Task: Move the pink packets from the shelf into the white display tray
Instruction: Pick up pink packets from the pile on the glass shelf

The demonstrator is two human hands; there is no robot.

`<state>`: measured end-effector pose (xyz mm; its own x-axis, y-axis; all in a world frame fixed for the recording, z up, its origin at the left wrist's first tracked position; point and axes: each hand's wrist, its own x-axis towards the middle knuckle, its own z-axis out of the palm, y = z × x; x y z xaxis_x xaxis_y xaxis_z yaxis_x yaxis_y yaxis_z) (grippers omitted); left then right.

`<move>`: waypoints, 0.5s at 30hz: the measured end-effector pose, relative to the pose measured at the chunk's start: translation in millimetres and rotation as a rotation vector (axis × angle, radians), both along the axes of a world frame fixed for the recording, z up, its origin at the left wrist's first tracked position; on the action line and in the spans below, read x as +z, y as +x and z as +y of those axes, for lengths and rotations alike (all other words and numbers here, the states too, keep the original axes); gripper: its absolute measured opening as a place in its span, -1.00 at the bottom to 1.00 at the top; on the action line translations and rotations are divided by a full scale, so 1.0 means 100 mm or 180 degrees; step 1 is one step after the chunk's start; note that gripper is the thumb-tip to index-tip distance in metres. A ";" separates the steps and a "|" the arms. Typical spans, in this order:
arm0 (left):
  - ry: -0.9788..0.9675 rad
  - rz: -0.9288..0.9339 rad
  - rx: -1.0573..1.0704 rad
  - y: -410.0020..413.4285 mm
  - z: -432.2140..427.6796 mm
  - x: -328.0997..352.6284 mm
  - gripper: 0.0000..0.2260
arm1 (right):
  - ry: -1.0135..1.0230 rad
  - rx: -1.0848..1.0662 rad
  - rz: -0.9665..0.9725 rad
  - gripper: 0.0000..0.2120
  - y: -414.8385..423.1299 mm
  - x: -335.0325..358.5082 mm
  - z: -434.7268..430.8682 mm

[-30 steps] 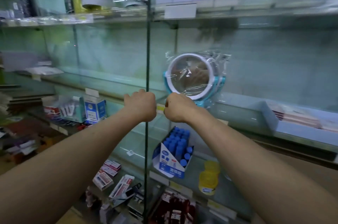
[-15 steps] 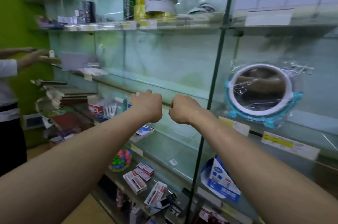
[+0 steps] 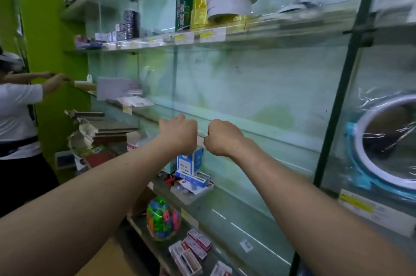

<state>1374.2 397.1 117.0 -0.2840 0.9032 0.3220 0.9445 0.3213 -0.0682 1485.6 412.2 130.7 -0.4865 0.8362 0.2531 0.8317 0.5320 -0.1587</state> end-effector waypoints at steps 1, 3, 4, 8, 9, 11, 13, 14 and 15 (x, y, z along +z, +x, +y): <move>-0.0002 0.0025 0.0022 -0.06 0.10 0.02 -0.59 | -0.0011 0.0020 0.0029 -0.74 -0.05 0.01 0.10; 0.0035 0.0057 0.0065 -0.18 0.30 0.06 -0.57 | -0.0033 0.0055 0.0042 -0.79 -0.15 0.05 0.29; 0.0035 0.0068 0.0072 -0.24 0.39 0.08 -0.56 | -0.0055 0.0051 0.0058 -0.78 -0.20 0.06 0.40; -0.0038 0.0100 0.0115 -0.47 0.71 0.08 -0.54 | -0.0088 0.0094 0.0092 -0.90 -0.43 0.09 0.76; -0.0030 0.0115 0.0138 -0.54 0.79 0.08 -0.54 | -0.0096 0.0139 0.0107 -0.98 -0.49 0.09 0.82; -0.0002 0.0125 0.0179 -0.67 0.91 0.08 -0.54 | -0.0165 0.0208 0.0075 -0.87 -0.62 0.09 0.93; -0.0008 0.0117 0.0210 -0.78 1.02 0.07 -0.55 | -0.0199 0.0286 0.0000 -0.96 -0.74 0.07 1.06; -0.0011 0.0119 0.0224 -0.85 1.08 0.07 -0.56 | -0.0210 0.0293 -0.0010 -0.94 -0.81 0.06 1.13; -0.0008 0.0122 0.0229 -0.92 1.14 0.07 -0.57 | -0.0221 0.0280 -0.0002 -0.87 -0.88 0.06 1.20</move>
<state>1282.4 511.2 123.6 -0.3356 0.8817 0.3317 0.9157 0.3880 -0.1048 1397.5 531.9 136.4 -0.5588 0.8059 0.1956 0.7825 0.5905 -0.1973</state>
